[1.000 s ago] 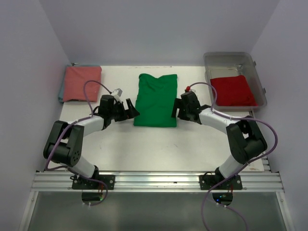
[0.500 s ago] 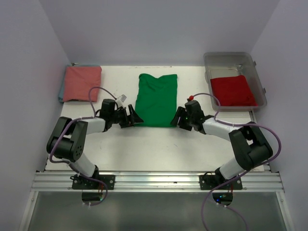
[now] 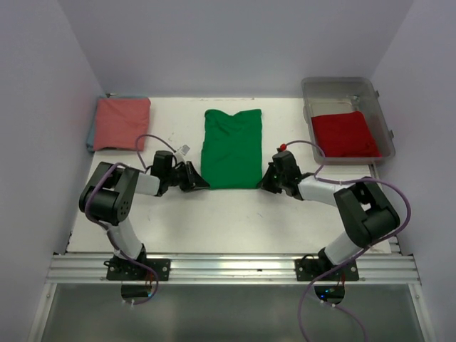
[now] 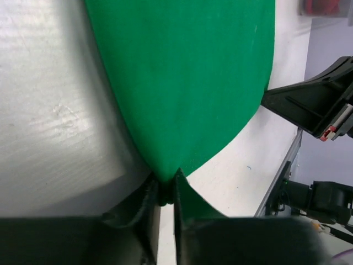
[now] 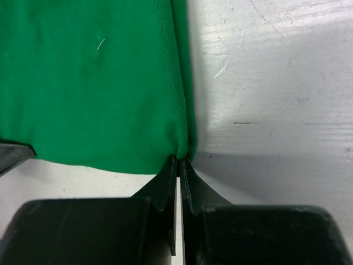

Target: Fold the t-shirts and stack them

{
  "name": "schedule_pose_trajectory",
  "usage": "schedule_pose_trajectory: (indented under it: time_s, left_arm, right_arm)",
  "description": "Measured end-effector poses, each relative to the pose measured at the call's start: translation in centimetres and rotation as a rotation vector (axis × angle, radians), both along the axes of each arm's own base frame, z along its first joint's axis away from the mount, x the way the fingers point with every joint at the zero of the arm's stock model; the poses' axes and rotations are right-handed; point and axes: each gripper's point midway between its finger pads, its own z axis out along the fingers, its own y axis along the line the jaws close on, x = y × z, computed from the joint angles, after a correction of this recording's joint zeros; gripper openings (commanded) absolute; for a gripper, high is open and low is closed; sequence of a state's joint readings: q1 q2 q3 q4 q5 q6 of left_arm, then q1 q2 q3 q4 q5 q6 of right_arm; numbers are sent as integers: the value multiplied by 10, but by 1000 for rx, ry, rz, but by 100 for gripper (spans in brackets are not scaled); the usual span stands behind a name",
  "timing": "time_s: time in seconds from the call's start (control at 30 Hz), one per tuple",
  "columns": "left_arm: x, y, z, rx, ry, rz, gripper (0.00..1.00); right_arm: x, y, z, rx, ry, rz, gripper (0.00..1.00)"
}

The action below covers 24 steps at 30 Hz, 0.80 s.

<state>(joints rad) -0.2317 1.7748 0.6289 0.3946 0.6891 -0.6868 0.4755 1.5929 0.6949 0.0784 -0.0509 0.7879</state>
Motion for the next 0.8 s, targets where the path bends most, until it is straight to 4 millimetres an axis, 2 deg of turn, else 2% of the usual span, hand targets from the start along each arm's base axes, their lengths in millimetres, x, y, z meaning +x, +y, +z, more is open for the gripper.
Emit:
schedule_pose_trajectory:
  time_s: [0.03, 0.17, 0.27, 0.37, 0.5, 0.6, 0.7, 0.8]
  left_arm:
    - [-2, 0, -2, -4, 10, -4, 0]
    - [-7, 1, 0, 0, 10, -4, 0]
    - [-24, 6, 2, 33, 20, 6, 0]
    - [-51, 8, 15, 56, -1, -2, 0]
    - [-84, 5, 46, 39, -97, -29, 0]
    - [-104, 1, 77, 7, -168, -42, 0]
    - [-116, 3, 106, -12, -231, -29, 0]
    - [-113, 8, 130, -3, -274, 6, 0]
  right_arm:
    - [0, 0, 0, -4, -5, 2, 0]
    - [-17, 4, 6, -40, -35, 29, 0]
    - [-41, 14, 24, -50, -70, 92, 0]
    - [-66, 24, 51, -33, -125, 157, 0]
    - [-95, 23, 84, -9, -183, 201, 0]
    - [-114, 16, 100, -4, -200, 219, 0]
    - [-130, 4, 114, -15, -206, 221, 0]
    - [-129, -4, 133, -34, -225, 198, 0]
